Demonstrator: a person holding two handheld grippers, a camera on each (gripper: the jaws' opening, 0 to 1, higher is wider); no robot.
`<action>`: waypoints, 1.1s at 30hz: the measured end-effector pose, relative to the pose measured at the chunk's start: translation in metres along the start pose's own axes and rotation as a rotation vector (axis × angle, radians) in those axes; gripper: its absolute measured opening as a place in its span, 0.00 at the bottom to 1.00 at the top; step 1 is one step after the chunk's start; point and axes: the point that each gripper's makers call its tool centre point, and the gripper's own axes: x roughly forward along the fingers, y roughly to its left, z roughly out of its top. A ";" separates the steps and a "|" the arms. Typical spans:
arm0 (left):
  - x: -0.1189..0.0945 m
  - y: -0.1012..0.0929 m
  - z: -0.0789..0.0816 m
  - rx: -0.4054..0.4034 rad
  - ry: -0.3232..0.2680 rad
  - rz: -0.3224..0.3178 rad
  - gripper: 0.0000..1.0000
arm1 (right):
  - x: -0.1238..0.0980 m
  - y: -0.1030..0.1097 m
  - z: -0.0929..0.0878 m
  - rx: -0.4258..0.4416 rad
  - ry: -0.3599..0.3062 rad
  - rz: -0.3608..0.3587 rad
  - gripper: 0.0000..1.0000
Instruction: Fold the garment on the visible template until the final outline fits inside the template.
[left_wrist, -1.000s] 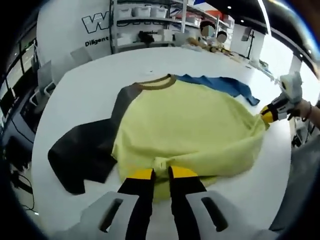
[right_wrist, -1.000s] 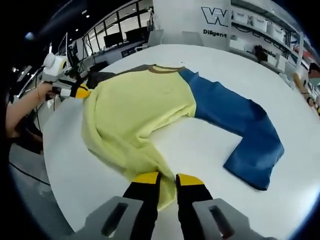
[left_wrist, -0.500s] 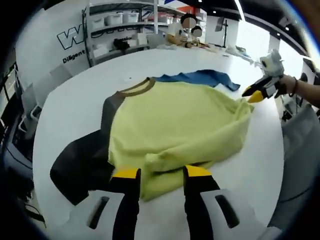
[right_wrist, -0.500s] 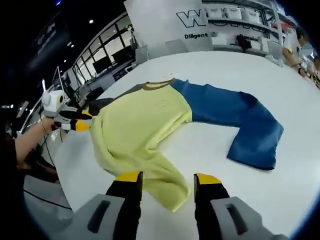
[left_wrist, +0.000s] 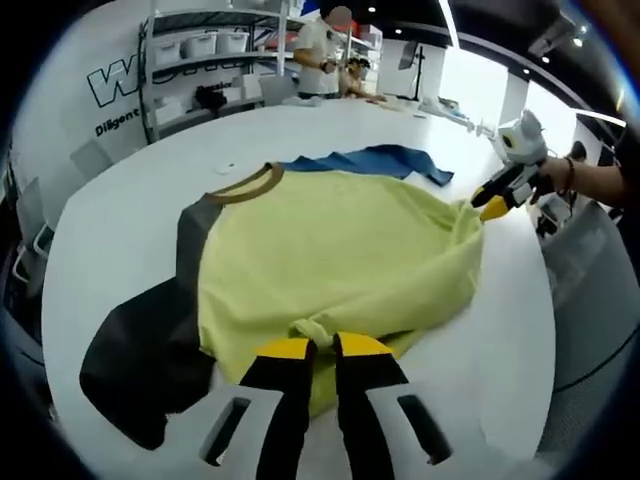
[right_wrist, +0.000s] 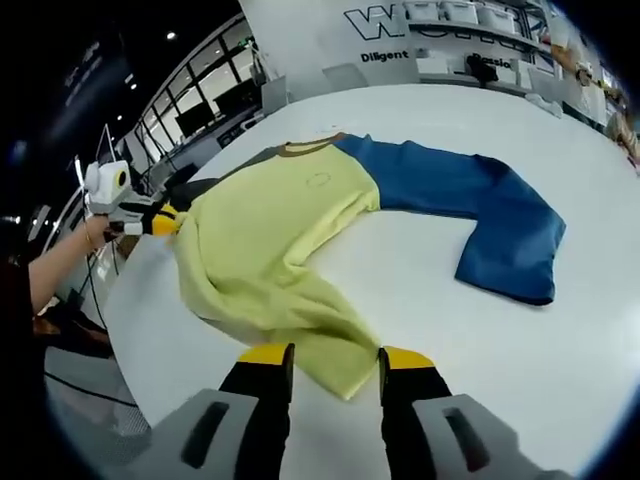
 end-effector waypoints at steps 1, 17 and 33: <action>0.000 0.000 0.000 0.002 0.006 0.002 0.04 | -0.002 -0.001 0.001 -0.012 -0.005 -0.010 0.29; -0.011 -0.002 0.013 -0.079 -0.001 0.039 0.01 | 0.005 -0.005 -0.006 -0.124 0.015 -0.123 0.00; -0.068 -0.040 0.009 -0.129 0.057 0.086 0.01 | -0.040 0.033 -0.015 -0.170 0.094 0.076 0.00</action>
